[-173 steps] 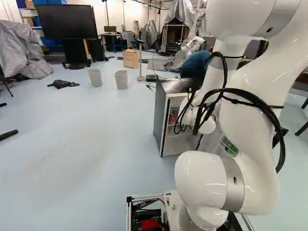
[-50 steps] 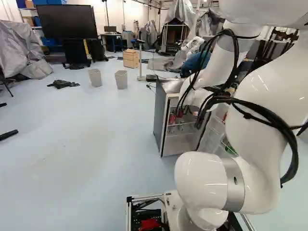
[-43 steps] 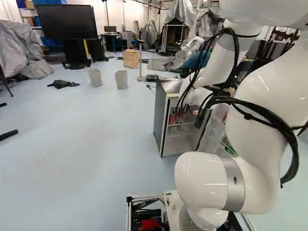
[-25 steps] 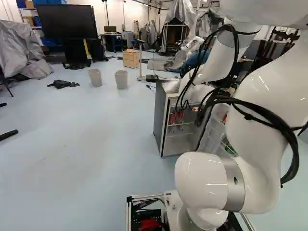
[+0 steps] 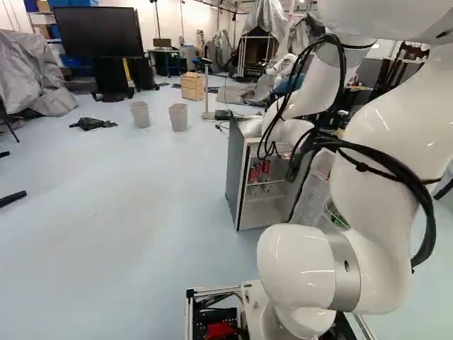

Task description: Grab a drink from the fridge

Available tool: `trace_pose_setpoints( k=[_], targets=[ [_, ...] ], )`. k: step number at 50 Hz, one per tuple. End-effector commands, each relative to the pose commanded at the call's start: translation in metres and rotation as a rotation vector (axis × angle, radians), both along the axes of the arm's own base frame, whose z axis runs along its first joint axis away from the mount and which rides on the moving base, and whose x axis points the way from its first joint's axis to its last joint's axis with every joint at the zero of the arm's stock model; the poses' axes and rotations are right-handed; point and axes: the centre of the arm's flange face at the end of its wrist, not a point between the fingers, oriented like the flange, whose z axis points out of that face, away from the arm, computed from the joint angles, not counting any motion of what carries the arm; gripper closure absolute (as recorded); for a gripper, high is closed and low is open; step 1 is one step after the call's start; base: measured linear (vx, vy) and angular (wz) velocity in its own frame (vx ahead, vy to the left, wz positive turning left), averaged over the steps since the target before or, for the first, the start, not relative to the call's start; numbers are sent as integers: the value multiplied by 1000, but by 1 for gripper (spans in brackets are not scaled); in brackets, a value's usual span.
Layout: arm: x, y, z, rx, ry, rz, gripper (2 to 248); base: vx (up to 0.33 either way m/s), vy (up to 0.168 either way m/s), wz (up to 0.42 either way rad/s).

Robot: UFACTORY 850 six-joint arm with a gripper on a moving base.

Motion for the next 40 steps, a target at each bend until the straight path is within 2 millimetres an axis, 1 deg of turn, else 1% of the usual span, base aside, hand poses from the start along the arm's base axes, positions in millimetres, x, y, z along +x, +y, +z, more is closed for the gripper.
trace_pose_setpoints(
  k=[40],
  targets=[
    [43,-3,-1,-4,-15,18,150,0,0,0]
  ],
)
